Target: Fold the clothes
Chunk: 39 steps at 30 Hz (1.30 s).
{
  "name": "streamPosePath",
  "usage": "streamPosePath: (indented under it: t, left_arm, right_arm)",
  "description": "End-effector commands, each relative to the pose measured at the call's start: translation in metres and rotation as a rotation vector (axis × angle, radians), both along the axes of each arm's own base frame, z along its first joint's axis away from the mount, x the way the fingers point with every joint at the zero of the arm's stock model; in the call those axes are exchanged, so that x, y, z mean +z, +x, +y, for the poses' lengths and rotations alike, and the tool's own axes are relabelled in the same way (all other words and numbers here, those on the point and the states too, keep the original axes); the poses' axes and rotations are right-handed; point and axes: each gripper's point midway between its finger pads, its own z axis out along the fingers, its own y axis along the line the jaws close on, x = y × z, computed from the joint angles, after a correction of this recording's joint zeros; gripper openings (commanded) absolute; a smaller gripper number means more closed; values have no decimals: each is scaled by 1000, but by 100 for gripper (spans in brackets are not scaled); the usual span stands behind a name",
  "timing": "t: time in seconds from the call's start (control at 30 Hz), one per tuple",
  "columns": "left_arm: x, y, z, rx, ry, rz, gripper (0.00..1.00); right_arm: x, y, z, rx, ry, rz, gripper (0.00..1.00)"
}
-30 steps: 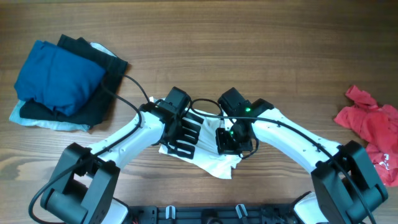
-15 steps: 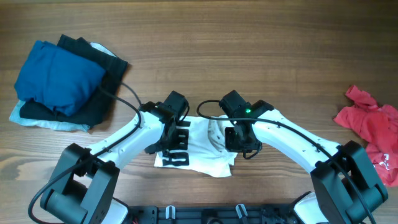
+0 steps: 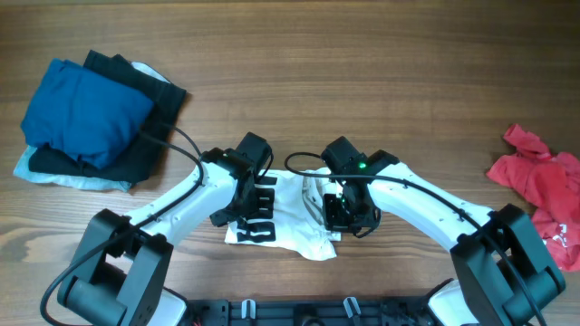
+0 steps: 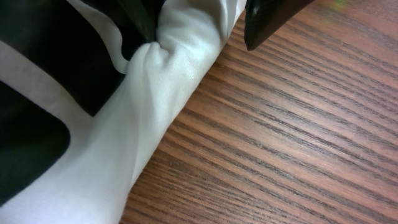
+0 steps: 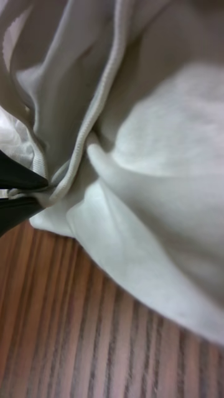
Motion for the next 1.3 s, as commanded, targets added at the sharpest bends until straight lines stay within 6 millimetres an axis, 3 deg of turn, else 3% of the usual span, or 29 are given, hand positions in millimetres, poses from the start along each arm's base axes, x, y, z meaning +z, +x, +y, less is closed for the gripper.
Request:
streamPosePath:
  t: [0.0,0.23,0.33,0.37,0.57,0.73,0.83,1.0,1.17,1.27]
  left_arm:
    - [-18,-24,1,17,-12,98,46]
    - [-18,-26,2,14,-8,106,45]
    - [-18,-30,3,16,-4,123,25]
    - [-17,-33,2,18,-14,138,23]
    - [-15,-46,-7,36,-73,205,6]
    - [0,-35,11,48,12,104,15]
    - [13,-26,19,60,18,38,44]
    - [49,3,22,97,-45,-130,49]
    - [81,53,0,-67,-154,-386,55]
    - [83,73,-10,-148,-165,-452,49]
  right_arm:
    - [3,-13,-3,9,4,49,4]
    - [2,-25,-35,24,-157,78,5]
    - [-2,-8,-25,16,-119,7,15]
    - [-3,-2,-21,-1,-105,-18,20]
    - [-3,22,-4,-16,-36,-112,21]
    - [-4,22,-6,-29,-51,-111,20]
    - [-4,22,-8,-29,-59,-112,19]
    - [-3,21,-8,-24,-58,-111,15]
    - [18,24,-1,-43,3,-158,18]
    - [31,19,8,-49,75,-151,18]
